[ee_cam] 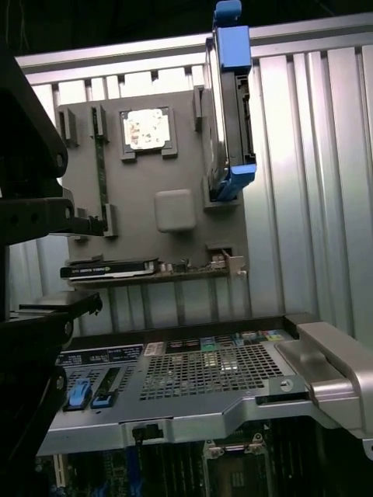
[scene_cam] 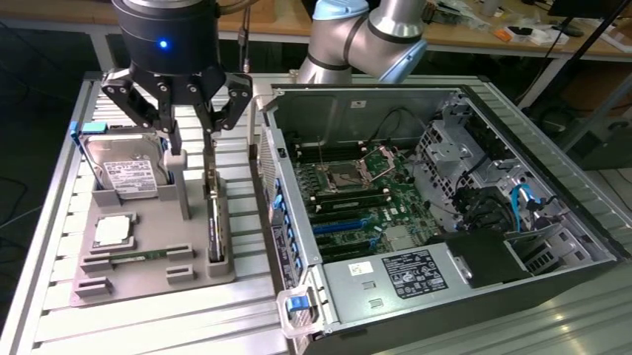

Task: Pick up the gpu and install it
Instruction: 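Pick up the gpu and move the gpu toward the slot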

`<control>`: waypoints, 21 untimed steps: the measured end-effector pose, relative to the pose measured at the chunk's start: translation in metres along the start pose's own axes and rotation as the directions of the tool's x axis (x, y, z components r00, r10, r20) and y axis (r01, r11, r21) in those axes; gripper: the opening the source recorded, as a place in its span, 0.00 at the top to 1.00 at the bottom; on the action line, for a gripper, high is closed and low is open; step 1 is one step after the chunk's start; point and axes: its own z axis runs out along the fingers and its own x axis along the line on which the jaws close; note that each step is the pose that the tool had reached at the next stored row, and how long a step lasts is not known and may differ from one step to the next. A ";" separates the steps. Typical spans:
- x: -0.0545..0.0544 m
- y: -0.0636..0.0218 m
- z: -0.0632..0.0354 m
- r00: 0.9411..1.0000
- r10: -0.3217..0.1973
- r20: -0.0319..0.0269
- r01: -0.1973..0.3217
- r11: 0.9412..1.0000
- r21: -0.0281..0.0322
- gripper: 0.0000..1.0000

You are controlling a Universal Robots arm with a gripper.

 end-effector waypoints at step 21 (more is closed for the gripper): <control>-0.014 -0.0218 0.0321 1.000 0.010 0.000 -0.010 1.000 0.023 0.58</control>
